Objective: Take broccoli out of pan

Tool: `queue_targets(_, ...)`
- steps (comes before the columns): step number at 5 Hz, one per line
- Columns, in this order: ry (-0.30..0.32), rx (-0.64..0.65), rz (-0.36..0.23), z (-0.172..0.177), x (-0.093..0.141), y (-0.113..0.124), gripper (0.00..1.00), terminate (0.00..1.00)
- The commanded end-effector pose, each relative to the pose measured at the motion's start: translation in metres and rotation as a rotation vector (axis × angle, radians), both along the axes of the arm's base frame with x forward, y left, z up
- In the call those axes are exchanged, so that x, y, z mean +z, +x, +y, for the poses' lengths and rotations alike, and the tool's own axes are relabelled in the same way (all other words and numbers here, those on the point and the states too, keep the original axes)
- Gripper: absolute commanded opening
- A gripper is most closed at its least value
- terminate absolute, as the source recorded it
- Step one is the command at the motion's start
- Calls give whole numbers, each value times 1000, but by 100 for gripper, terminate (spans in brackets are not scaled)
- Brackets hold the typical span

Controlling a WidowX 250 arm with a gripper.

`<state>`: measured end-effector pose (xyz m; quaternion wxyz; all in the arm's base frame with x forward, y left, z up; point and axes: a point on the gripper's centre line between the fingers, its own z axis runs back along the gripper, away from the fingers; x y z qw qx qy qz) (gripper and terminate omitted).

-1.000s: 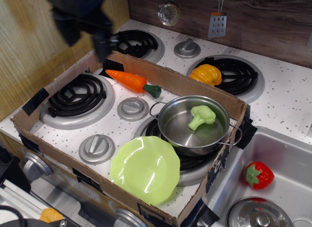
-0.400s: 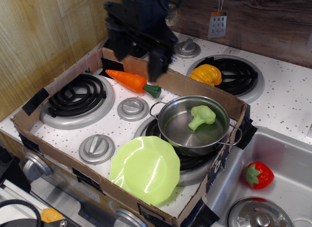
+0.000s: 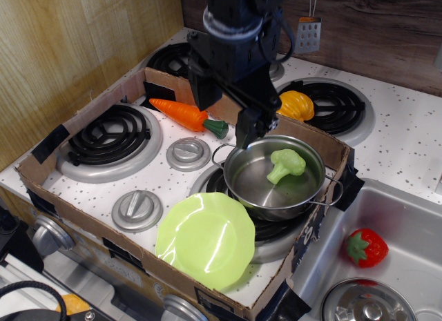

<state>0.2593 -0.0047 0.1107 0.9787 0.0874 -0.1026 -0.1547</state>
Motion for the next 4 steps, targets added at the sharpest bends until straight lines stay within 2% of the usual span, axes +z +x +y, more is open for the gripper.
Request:
queue_targets(1, -9, -33, -28, -11, -11, 23, 100, 0)
queue_targets(3, -59, -19, -8, -25, -27, 34, 100, 0)
queue_targets(4, -77, 13, -24, -34, -36, 33, 100, 0)
